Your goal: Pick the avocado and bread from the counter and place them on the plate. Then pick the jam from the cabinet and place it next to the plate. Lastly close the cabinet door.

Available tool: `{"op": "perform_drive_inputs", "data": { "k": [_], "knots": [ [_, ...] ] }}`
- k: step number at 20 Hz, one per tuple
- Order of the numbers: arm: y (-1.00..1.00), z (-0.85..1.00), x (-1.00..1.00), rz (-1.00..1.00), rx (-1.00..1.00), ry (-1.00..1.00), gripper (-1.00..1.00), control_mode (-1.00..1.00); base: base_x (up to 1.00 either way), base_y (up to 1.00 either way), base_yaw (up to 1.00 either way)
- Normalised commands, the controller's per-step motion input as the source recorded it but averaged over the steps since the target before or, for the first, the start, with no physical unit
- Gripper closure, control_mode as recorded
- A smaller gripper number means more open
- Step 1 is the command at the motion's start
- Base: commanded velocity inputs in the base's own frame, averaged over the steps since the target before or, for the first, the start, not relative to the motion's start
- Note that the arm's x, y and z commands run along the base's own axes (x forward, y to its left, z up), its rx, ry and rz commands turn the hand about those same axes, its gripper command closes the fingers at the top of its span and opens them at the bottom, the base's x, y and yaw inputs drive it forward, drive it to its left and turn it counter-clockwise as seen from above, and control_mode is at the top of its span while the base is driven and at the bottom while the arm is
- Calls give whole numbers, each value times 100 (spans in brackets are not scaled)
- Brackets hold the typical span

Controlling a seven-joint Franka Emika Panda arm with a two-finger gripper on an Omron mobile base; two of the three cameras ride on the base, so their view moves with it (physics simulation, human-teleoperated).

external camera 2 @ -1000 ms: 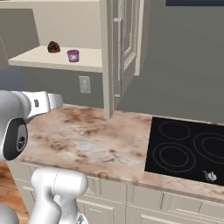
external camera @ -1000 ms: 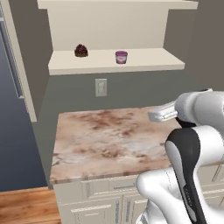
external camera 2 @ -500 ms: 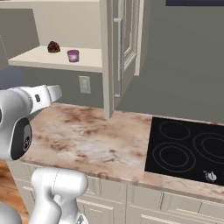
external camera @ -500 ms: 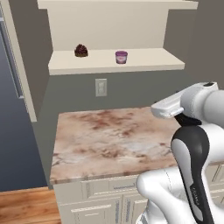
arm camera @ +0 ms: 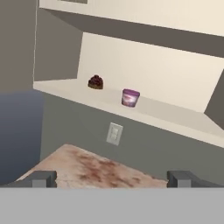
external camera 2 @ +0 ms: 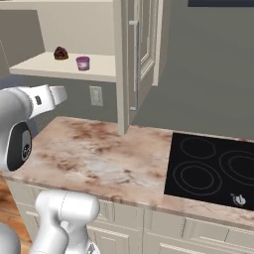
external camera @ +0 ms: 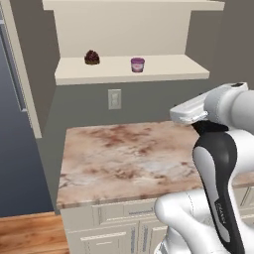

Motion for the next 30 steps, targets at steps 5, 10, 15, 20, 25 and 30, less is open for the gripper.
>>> {"op": "perform_drive_inputs", "data": {
  "k": [5, 10, 15, 20, 25, 30],
  "knots": [
    [5, 24, 7, -5, 0, 7, -100, -100, 0, 0, 0],
    [11, 21, 13, -9, 0, 6, -100, -100, 0, 0, 0],
    [7, 20, 18, -8, 0, 5, -100, -100, 0, 0, 0],
    [0, 10, 19, -1, 0, 0, -100, -100, 0, 0, 0],
    [0, 4, 15, 0, 2, 0, -100, -100, 0, 0, 0],
    [0, 0, 11, 0, 8, 2, -100, -100, 0, 0, 0]
  ]
}}
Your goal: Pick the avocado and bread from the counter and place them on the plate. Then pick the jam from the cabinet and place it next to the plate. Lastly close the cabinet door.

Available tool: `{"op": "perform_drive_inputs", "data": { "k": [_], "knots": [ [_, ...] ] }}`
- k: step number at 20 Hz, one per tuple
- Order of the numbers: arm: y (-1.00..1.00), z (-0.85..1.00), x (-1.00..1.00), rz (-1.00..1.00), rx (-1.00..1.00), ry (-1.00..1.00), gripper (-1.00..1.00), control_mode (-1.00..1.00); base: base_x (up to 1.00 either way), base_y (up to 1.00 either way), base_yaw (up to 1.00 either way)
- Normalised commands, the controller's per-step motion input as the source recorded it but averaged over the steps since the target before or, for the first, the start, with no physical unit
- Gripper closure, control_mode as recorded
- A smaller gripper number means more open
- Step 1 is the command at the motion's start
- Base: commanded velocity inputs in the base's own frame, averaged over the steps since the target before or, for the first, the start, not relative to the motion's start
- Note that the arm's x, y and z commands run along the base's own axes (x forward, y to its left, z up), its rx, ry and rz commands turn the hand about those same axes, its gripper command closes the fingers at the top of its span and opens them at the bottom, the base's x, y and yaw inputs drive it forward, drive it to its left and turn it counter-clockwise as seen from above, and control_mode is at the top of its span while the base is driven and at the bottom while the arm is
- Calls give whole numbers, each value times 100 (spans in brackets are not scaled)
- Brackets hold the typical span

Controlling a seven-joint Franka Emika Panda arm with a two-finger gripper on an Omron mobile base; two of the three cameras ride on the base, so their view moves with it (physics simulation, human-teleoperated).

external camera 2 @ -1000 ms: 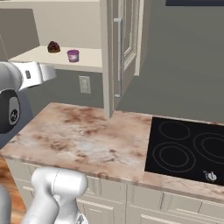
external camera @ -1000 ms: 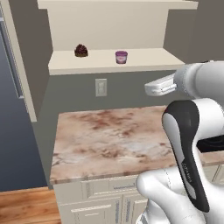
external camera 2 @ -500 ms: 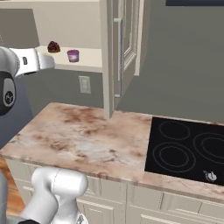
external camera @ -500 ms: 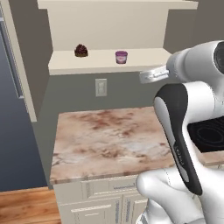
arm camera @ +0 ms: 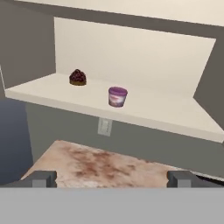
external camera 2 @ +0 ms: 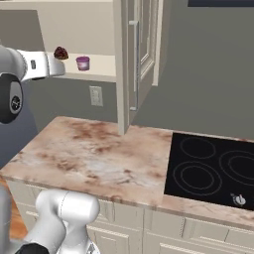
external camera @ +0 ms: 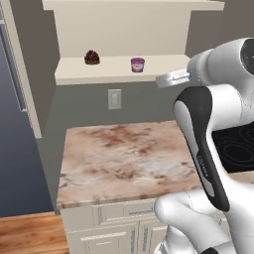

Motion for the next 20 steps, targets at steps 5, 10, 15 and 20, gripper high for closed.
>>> {"op": "perform_drive_inputs", "data": {
  "k": [5, 10, 15, 20],
  "knots": [
    [0, 0, 9, 0, 10, 5, -100, -100, 0, 0, 0],
    [0, 0, 12, 0, 5, 2, -100, -100, 0, 0, 0],
    [0, 0, 22, 0, 0, 0, -100, -100, 0, 0, 0],
    [0, 0, 27, 0, 0, 0, -100, -100, 0, 0, 0]
  ]
}}
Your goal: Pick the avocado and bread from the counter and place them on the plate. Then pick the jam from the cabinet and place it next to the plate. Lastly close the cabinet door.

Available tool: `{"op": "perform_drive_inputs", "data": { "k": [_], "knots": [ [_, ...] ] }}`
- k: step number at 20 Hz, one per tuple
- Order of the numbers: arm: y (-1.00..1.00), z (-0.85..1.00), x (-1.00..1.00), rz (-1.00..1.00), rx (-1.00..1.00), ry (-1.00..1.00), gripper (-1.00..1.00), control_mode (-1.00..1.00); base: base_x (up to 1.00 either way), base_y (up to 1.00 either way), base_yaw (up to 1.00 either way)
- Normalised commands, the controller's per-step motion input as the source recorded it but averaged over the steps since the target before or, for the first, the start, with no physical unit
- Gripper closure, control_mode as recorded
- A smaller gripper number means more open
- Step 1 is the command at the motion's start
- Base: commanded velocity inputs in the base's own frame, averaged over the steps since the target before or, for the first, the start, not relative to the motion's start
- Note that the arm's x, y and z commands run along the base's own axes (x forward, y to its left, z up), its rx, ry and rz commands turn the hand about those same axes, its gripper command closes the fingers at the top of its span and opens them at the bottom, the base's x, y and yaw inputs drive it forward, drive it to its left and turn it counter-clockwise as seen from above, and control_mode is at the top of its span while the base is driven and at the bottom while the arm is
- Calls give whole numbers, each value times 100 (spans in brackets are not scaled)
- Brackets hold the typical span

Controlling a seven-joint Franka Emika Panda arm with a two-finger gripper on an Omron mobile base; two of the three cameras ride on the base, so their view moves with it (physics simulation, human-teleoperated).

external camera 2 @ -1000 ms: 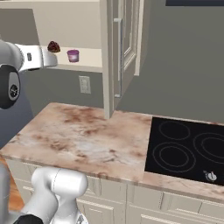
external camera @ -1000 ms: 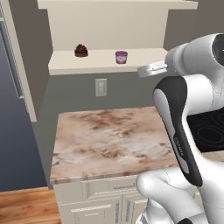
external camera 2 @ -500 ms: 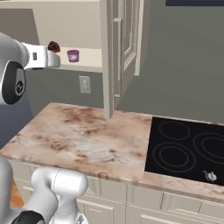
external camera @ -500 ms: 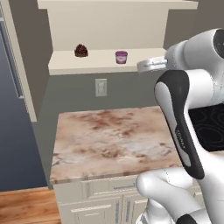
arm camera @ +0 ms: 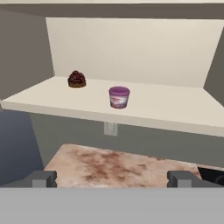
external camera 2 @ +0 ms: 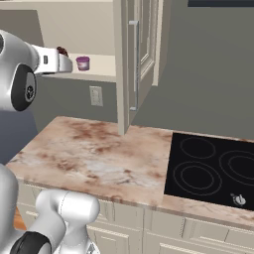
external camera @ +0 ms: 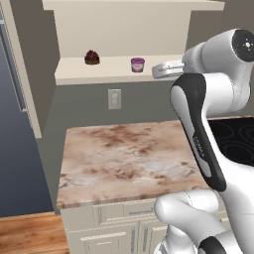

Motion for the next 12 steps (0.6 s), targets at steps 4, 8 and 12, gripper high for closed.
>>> {"op": "perform_drive_inputs", "data": {
  "k": [4, 8, 12],
  "knots": [
    [0, -3, 23, 0, 0, 0, -100, -100, 0, 0, 0],
    [0, -10, 21, 0, 0, 0, -100, -100, 0, 0, 0],
    [1, -7, 22, 0, 0, 1, -100, -100, 0, 0, 0]
  ]
}}
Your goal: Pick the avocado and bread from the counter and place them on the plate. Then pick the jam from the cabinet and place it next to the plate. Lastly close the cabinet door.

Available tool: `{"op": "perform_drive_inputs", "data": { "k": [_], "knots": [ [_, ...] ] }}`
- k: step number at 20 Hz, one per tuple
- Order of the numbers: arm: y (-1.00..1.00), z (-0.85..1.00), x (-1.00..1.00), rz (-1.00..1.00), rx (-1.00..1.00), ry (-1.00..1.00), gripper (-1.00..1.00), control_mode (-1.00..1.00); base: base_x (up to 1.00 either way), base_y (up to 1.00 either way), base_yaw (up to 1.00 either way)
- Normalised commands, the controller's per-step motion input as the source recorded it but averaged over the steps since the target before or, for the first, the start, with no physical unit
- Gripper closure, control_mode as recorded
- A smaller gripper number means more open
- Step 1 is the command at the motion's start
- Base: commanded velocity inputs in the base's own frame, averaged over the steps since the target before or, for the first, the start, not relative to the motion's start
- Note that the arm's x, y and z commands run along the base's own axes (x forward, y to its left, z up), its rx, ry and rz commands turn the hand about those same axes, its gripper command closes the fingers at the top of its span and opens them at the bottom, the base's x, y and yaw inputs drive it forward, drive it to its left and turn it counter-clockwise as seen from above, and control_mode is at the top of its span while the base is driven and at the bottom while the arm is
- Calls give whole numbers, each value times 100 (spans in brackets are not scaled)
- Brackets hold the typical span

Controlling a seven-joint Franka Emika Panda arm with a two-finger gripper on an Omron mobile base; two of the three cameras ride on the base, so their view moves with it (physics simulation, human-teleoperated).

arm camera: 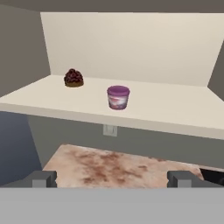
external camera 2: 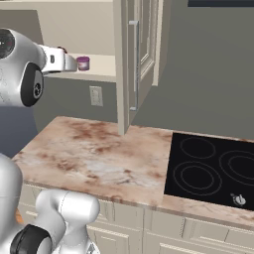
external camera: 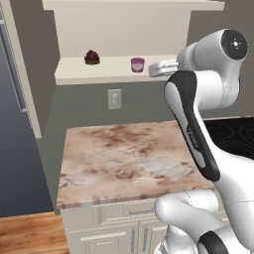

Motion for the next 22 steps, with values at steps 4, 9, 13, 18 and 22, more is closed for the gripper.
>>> {"op": "perform_drive_inputs", "data": {
  "k": [4, 9, 13, 18, 22],
  "knots": [
    [3, 0, 24, 0, 0, 0, -100, -100, 0, 0, 0],
    [11, -1, 28, 0, 0, 3, -100, -100, 0, 0, 0],
    [8, -7, 31, 0, 0, 8, -100, -100, 0, 0, 0],
    [0, -1, 32, 0, 0, 3, -100, -100, 0, 0, 0],
    [0, -1, 31, 0, 0, 0, -100, -100, 0, 0, 0]
  ]
}}
